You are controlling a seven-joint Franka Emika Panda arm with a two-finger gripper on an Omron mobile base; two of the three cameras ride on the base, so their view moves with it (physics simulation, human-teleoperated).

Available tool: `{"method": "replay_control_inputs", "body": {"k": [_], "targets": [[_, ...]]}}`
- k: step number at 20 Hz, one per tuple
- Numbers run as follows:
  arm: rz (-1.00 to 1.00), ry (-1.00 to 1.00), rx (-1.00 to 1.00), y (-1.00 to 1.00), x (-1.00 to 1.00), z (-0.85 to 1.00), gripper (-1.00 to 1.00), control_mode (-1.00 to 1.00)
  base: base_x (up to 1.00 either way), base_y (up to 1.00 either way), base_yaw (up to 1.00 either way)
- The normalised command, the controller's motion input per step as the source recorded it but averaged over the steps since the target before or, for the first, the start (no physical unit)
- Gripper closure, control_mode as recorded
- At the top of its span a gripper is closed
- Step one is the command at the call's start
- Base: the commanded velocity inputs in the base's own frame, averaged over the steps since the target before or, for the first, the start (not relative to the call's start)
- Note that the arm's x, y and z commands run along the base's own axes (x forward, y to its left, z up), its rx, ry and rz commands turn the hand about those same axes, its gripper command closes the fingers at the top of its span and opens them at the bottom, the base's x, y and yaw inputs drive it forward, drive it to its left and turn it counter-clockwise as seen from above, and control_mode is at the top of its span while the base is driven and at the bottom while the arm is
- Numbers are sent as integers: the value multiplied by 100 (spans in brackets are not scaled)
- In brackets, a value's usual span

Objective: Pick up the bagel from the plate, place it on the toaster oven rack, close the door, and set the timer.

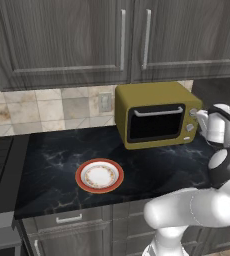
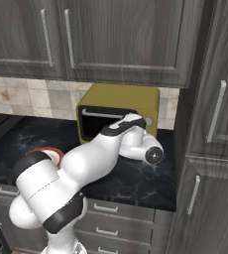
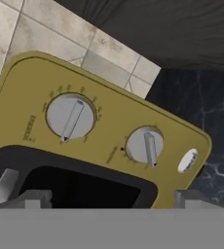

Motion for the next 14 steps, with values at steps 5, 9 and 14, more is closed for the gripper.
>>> {"method": "replay_control_inputs", "body": {"k": [5, 9, 14], "targets": [[0, -1, 0, -3, 2, -11, -100, -100, 0, 0, 0], [0, -1, 0, 0, 1, -17, -100, -100, 0, 0, 0], [0, 0, 1, 0, 2, -15, -100, -100, 0, 0, 0]]}}
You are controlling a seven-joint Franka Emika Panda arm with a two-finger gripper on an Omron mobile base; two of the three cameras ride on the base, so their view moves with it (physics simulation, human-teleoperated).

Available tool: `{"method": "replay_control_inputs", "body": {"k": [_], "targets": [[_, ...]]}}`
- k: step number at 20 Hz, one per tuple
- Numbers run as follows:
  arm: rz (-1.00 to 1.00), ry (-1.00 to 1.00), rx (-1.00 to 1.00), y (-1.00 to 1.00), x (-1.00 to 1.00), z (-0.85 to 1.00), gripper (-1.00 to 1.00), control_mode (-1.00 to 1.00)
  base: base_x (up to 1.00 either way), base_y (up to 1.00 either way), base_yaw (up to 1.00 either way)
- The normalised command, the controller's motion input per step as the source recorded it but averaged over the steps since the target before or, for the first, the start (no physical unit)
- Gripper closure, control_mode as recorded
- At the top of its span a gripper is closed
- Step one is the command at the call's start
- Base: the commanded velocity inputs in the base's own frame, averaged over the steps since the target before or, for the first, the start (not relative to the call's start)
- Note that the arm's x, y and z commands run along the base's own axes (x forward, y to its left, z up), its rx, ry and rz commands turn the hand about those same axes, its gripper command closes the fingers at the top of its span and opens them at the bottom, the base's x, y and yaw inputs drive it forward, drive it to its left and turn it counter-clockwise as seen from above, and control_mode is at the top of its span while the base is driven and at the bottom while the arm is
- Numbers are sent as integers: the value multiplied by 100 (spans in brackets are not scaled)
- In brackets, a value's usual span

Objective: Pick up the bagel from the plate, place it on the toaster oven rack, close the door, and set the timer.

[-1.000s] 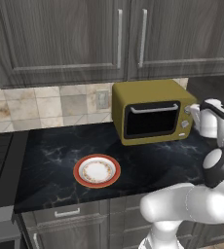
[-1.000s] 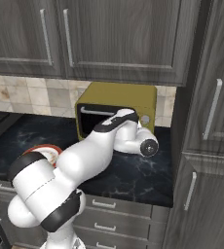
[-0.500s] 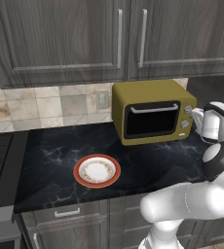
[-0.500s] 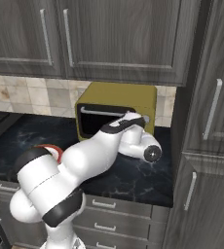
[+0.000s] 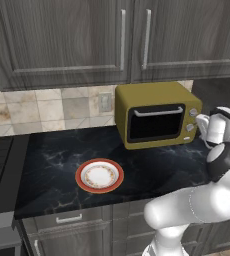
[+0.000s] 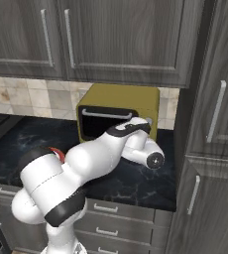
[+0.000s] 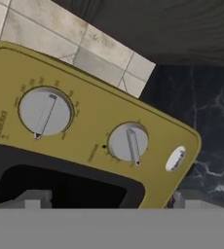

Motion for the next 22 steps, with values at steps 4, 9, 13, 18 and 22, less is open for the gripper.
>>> {"method": "replay_control_inputs", "body": {"k": [4, 9, 13, 18, 22], "targets": [[0, 0, 0, 2, 11, -1, -100, -100, 0, 0, 0], [0, -2, 0, 0, 21, 0, -100, -100, 0, 0, 0], [2, -12, 0, 0, 12, -19, -100, -100, 0, 0, 0], [5, -16, 1, 0, 17, -19, -100, -100, 0, 0, 0], [6, -16, 4, 0, 11, -18, -100, -100, 0, 0, 0]]}}
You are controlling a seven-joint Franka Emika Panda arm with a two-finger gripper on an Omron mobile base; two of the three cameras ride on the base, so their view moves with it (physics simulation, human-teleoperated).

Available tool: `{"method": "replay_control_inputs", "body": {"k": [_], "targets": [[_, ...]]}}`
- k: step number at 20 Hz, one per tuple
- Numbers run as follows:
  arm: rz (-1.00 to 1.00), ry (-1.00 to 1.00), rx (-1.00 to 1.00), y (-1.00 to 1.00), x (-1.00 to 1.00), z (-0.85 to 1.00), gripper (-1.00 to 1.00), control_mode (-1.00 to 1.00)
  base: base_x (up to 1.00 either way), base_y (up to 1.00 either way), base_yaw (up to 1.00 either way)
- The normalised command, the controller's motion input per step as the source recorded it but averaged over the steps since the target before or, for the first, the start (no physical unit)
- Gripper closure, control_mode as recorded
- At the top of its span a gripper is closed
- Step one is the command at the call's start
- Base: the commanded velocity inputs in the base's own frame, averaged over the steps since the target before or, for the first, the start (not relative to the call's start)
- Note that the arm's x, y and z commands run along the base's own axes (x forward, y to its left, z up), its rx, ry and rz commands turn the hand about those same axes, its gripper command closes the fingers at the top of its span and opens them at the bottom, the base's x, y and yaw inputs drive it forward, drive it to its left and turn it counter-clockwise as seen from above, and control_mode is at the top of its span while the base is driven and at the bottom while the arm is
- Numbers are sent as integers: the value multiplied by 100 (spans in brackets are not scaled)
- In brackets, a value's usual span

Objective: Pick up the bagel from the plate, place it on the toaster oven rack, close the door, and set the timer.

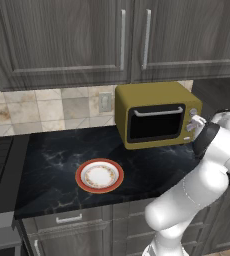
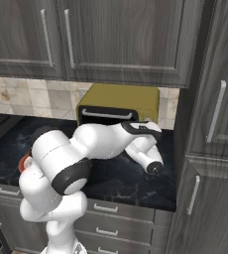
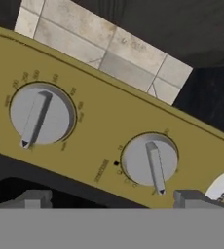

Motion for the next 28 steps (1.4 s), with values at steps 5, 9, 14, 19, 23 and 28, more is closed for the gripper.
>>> {"method": "replay_control_inputs", "body": {"k": [5, 9, 14, 19, 23, 28], "targets": [[4, 3, 0, -3, 14, -1, -100, -100, 0, 0, 0], [2, 4, 3, -19, 10, 0, -100, -100, 0, 0, 0], [0, 7, 1, -14, 8, 0, -100, -100, 0, 0, 0], [0, 1, 0, 0, 5, 0, -100, -100, 0, 0, 0], [0, 0, 0, 0, 5, 0, -100, -100, 0, 0, 0], [0, 0, 0, 1, 14, 0, -100, -100, 0, 0, 0]]}}
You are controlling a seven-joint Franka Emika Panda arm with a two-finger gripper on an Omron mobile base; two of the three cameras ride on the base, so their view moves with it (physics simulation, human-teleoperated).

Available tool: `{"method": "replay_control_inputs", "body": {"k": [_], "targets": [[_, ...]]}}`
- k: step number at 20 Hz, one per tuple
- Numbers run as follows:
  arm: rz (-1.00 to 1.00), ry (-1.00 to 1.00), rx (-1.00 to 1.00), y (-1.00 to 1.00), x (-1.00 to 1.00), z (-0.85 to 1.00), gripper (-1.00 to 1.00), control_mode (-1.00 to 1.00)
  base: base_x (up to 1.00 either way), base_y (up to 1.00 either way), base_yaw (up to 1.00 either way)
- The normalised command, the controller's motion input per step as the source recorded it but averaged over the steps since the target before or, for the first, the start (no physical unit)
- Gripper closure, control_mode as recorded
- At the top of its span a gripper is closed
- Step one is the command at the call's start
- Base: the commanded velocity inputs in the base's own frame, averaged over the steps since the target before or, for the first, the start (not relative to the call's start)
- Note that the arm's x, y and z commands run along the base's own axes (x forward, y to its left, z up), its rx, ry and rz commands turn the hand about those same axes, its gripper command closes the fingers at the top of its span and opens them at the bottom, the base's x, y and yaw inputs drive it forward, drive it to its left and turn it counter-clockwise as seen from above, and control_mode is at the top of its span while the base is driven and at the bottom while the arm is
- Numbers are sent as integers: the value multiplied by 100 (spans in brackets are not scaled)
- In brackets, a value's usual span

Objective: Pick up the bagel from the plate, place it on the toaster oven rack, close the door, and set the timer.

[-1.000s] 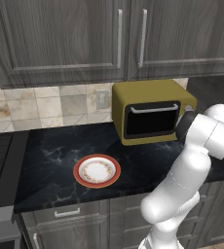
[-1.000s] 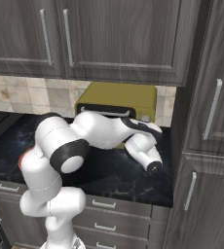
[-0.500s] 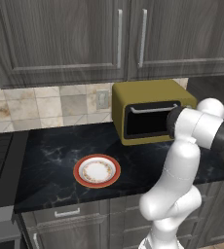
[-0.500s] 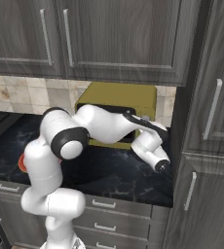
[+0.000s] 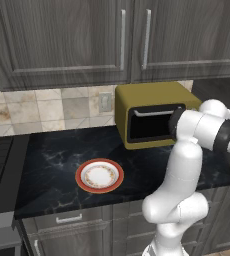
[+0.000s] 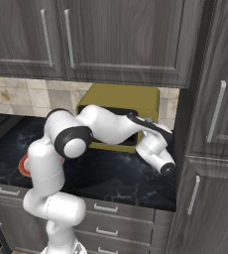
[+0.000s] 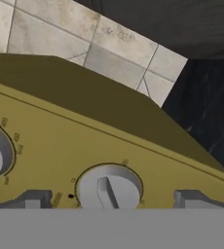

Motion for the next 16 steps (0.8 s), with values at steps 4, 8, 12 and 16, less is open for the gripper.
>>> {"method": "replay_control_inputs", "body": {"k": [4, 8, 12, 16], "targets": [[0, 0, 0, 6, 24, 0, -100, -100, 0, 0, 0], [0, 0, 0, 19, 21, -1, -100, -100, 0, 0, 0], [0, 0, 0, 28, 20, -6, 100, -100, 0, 0, 0], [0, 0, 0, 7, 19, -1, 100, -100, 0, 0, 0]]}}
